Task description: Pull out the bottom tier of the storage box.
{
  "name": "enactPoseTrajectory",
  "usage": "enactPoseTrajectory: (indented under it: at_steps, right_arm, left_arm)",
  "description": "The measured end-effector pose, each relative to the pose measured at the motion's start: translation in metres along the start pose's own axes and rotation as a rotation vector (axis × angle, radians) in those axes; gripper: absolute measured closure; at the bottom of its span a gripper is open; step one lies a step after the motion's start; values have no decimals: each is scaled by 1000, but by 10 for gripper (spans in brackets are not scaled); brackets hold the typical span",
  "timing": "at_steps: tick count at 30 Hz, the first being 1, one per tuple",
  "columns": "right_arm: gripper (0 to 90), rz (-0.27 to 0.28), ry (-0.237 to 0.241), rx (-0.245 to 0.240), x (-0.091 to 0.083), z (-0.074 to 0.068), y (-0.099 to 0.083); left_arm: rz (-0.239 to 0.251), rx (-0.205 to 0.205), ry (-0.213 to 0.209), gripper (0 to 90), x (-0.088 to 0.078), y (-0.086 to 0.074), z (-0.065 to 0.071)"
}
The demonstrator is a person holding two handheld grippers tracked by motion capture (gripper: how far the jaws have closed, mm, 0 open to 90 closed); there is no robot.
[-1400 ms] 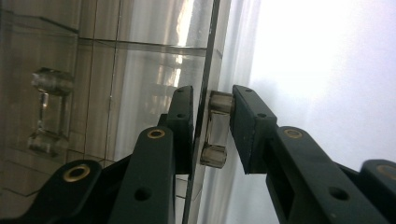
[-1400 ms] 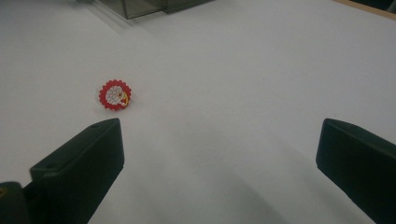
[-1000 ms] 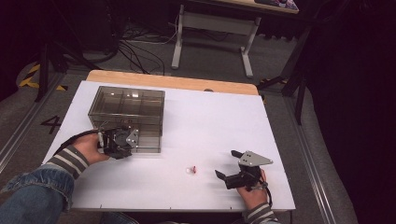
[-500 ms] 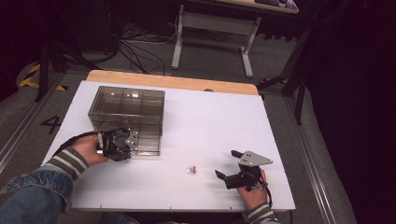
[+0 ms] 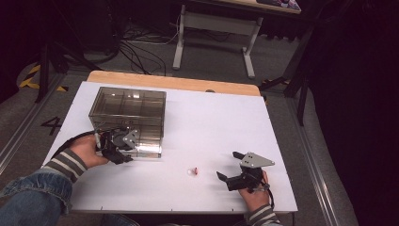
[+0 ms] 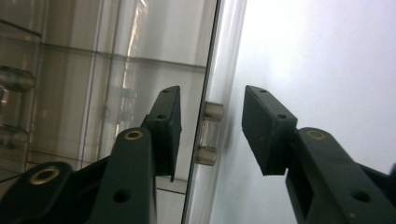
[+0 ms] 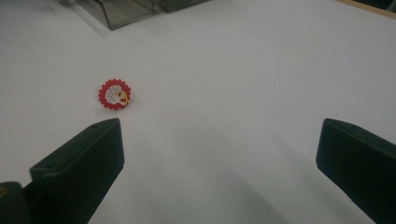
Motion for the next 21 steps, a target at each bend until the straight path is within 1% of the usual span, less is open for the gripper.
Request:
enactPoseTrajectory:
  at_steps: [6,9,12,14,21]
  right_arm:
    - [17,1,0,0,0,0,0]
    - [17,1,0,0,0,0,0]
    - [17,-1,0,-2,0,0,0]
    - [17,0,-1,0,0,0,0]
    - [17,-2,-1,1,0,0,0]
  left_arm:
    - [61,-30,11,555,-11,4,1]
    - [89,-51,20,527,-17,5,1]
    - [128,-76,28,485,-22,7,1]
    - [159,-97,24,488,-25,8,1]
    - [206,-125,20,495,-30,10,1]
Point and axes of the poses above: each handheld gripper's, and its own axes: x roughly forward along the jaws, y roughly out of its top, z roughly to its right, the point moved 4 cm from there along x, roughly forward along the jaws, and after that the axes turned 6 degrees about x, right-handed, at the moved point
